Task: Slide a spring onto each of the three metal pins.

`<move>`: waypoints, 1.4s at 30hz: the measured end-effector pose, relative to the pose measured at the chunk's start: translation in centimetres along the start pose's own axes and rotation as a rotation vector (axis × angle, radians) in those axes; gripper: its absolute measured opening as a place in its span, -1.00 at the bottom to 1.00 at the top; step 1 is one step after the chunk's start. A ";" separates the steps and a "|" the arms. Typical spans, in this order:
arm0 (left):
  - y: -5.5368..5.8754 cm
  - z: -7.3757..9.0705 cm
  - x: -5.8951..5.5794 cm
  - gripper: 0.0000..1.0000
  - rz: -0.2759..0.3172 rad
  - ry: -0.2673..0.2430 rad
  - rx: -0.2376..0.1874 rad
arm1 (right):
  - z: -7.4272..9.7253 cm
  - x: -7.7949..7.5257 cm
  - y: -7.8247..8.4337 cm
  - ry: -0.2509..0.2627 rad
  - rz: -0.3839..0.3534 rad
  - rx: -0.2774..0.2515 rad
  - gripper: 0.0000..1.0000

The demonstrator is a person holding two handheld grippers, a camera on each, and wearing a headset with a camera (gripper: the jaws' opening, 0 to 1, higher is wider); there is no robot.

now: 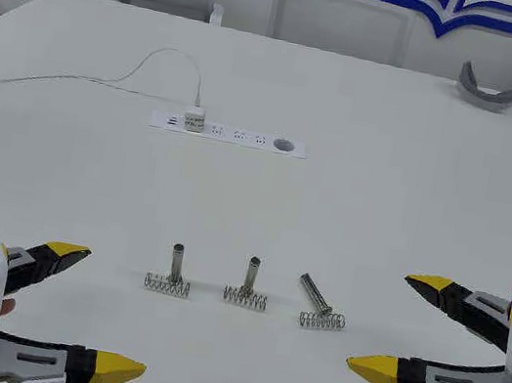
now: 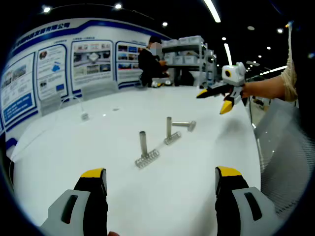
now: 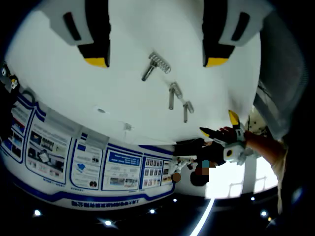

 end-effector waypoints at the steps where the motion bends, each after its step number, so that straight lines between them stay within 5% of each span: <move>1: 0.0 0.0 0.0 0.85 0.002 -0.001 -0.001 | 0.0 -0.1 0.0 0.000 -0.001 0.002 0.55; 25: -0.3 0.0 -0.2 0.84 0.004 -0.009 -0.013 | -0.9 -1.3 -1.3 0.046 -0.046 0.025 0.32; 42: -0.3 0.1 -0.4 0.82 0.004 -0.012 -0.008 | -3.3 -3.0 -1.7 0.064 -0.093 0.099 -0.07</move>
Point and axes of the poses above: the centre of the closed fingertips' face, and the gripper's own axes: z roughly backward along the fingers, x roughly to its left, y roughly out of its underside, the point moved 4 cm from there along z, roughly backward along the fingers, and after that the axes turned 9 degrees about -y, right-handed, at the moved point
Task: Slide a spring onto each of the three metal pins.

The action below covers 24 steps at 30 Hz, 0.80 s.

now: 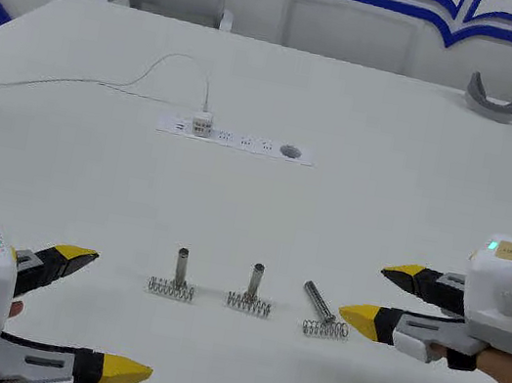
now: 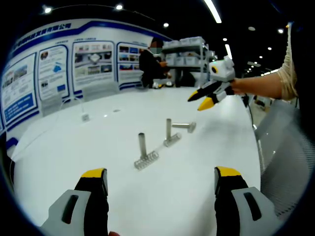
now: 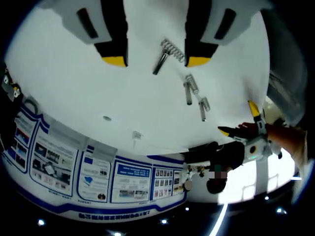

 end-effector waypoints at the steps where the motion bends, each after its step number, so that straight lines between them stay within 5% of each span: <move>1: 0.0 0.0 0.0 0.82 0.000 -0.001 0.000 | -0.3 -0.2 0.0 0.005 -0.005 0.007 -0.10; 24: 0.1 0.1 -0.1 0.80 0.000 -0.007 0.002 | -6.3 -0.4 0.5 0.063 -0.104 0.166 -0.57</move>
Point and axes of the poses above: the centre of the closed fingertips' face, and the gripper's own axes: z roughly backward along the fingers, x roughly to its left, y roughly out of its underside, the point moved 4 cm from there along z, roughly backward along the fingers, and after that the axes turned 9 degrees about -y, right-handed, at the moved point
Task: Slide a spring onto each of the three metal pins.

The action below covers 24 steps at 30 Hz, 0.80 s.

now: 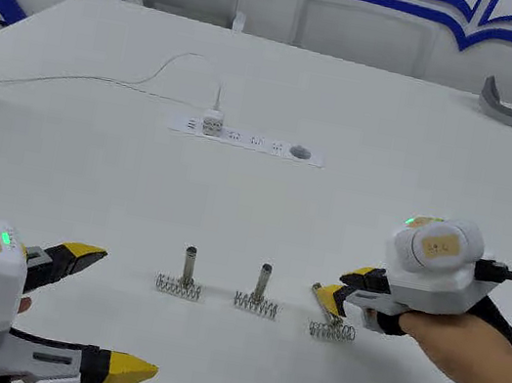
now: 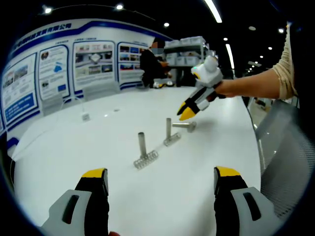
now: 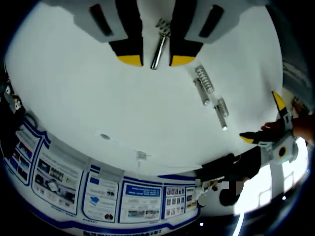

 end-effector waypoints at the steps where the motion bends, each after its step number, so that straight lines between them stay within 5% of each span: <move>1: 0.0 0.0 0.0 0.80 -0.001 0.000 0.000 | -0.2 0.0 0.0 0.001 -0.003 0.004 -0.59; 24: 0.5 -0.1 -0.2 0.77 -0.002 0.006 0.010 | -2.5 -0.8 0.8 0.022 -0.155 0.088 -0.79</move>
Point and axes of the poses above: the centre of the closed fingertips' face, and the gripper's own axes: z roughly backward along the fingers, x roughly to its left, y roughly out of its underside, the point moved 4 cm from there along z, roughly backward along the fingers, and after that the axes turned 9 degrees about -y, right-handed, at the moved point
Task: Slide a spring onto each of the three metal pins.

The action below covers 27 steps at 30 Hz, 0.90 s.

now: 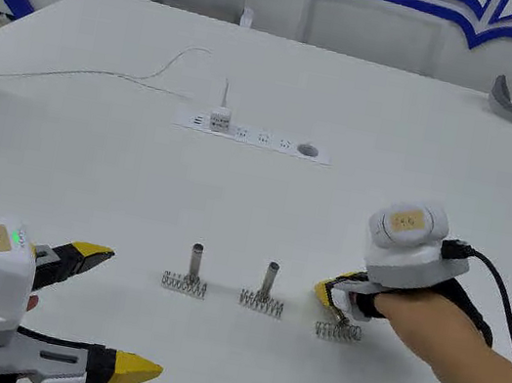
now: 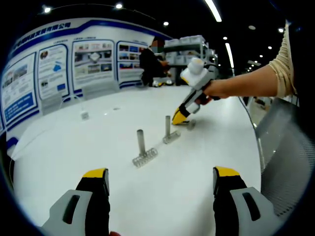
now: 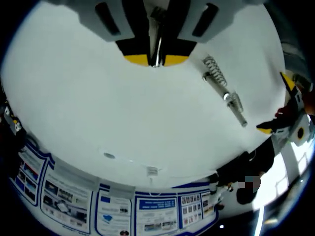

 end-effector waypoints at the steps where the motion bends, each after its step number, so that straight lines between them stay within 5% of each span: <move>1: 0.0 0.0 0.0 0.77 0.000 0.000 0.000 | 0.0 0.0 0.0 -0.002 -0.002 0.001 -0.79; 19: 0.2 0.1 0.0 0.76 0.002 0.001 0.006 | -0.6 0.1 0.0 0.000 0.052 0.116 -0.81; 27: 0.0 0.2 0.2 0.76 -0.001 -0.004 0.005 | -0.3 0.0 0.3 0.008 0.041 0.070 -0.83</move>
Point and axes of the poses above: the centre of the closed fingertips' face, and the gripper's own axes: z roughly backward along the fingers, x roughly to its left, y roughly out of its underside, the point moved 4 cm from there along z, roughly backward along the fingers, and after that the axes turned 9 degrees about -y, right-handed, at the moved point
